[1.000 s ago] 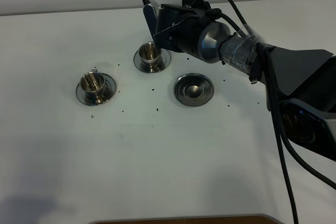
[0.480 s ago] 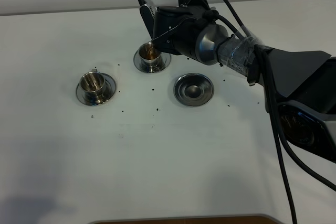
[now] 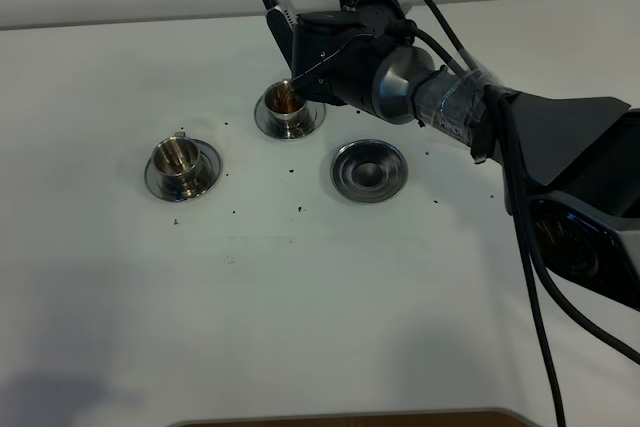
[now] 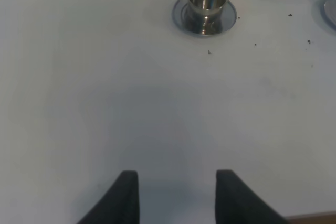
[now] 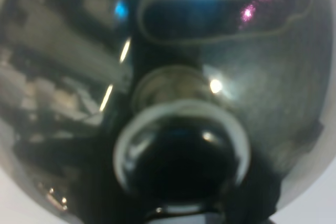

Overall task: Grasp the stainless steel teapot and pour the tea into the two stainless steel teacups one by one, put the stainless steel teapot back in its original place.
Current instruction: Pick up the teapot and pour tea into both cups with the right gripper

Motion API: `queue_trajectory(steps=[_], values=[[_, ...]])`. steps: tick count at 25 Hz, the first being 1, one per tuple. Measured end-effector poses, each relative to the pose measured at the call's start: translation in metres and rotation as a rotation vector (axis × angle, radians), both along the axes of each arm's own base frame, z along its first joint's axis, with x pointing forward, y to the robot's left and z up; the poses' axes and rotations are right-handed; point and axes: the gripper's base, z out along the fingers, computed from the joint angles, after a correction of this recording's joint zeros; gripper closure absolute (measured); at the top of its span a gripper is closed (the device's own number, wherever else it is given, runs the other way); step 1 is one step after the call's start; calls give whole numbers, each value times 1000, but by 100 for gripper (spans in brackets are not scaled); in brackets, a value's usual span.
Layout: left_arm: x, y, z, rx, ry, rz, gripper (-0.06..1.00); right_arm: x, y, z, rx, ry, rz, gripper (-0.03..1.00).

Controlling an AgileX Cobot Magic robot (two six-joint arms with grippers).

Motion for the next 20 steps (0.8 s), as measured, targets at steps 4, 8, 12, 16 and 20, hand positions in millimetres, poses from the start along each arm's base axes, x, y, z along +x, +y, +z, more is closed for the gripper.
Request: queue_trajectory(steps=[4,8,12,16,20], values=[[0,0,0,0,0,0,55,0,-1,1,-26,-4,-1,78],[0,0,0,0,0,0,55,0,-3,2,-49,-13,-7,78],[0,0,0,0,0,0,55,1,-3,3,-62,-23,-2,78],[0,0,0,0,0,0,55,0,-2,4,-69,-27,3,78],[0,0,0,0,0,0,55,-2,1,5,-78,-36,13,78]])
